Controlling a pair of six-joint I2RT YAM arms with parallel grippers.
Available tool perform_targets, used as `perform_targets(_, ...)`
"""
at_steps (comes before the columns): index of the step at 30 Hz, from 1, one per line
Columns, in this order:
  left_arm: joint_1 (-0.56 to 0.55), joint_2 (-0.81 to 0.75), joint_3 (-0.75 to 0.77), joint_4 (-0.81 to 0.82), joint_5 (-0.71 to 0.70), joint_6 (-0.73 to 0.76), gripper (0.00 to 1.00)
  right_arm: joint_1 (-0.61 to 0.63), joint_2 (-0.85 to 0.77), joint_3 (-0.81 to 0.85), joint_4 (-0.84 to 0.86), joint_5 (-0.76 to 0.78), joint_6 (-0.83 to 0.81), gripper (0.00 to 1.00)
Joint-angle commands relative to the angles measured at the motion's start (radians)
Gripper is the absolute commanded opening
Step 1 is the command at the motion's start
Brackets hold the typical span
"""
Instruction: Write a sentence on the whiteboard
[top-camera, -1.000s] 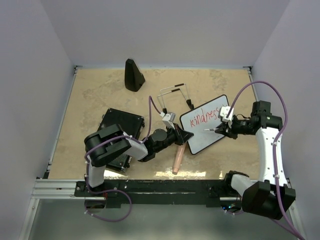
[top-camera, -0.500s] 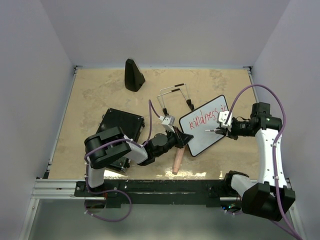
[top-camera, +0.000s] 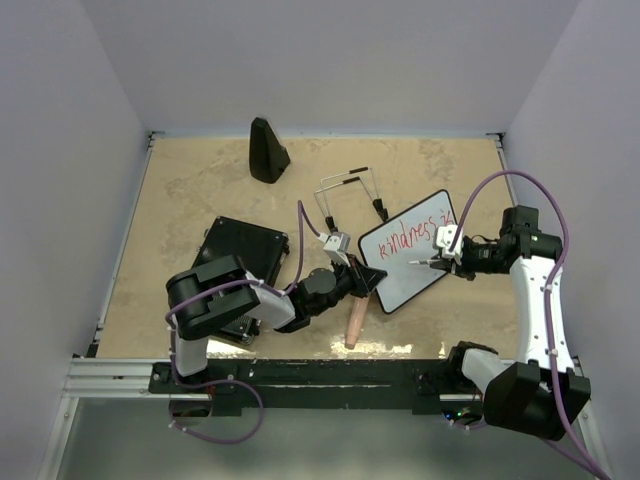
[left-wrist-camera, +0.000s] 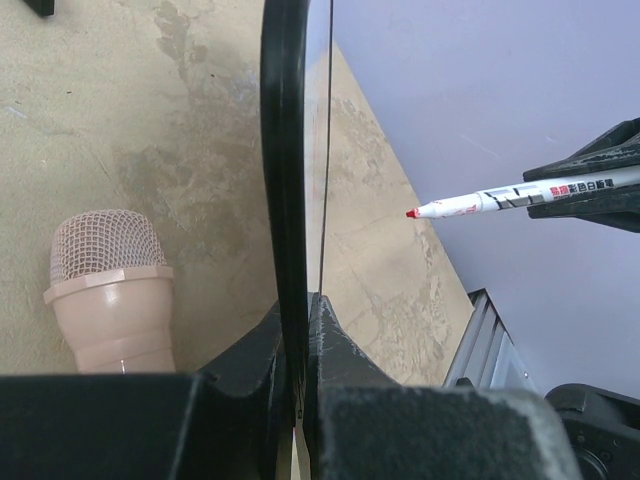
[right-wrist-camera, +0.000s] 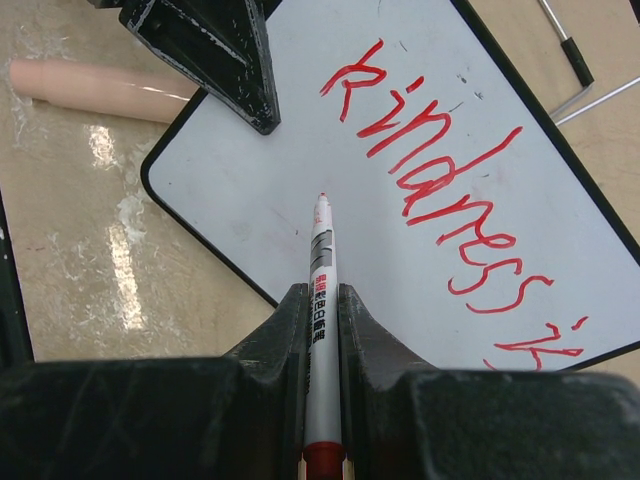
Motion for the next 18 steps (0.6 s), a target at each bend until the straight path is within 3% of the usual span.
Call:
perform_targets(1, -0.008, -0.050, -0.009, 0.023, -0.050, 0.064, 0.00, 0.006, -0.013, 0.010, 0.021, -0.040, 0.018, 0.00)
perform_targets(18, -0.012, -0.022, -0.006, 0.067, -0.027, 0.052, 0.00, 0.012, -0.032, 0.012, -0.017, -0.055, -0.045, 0.00)
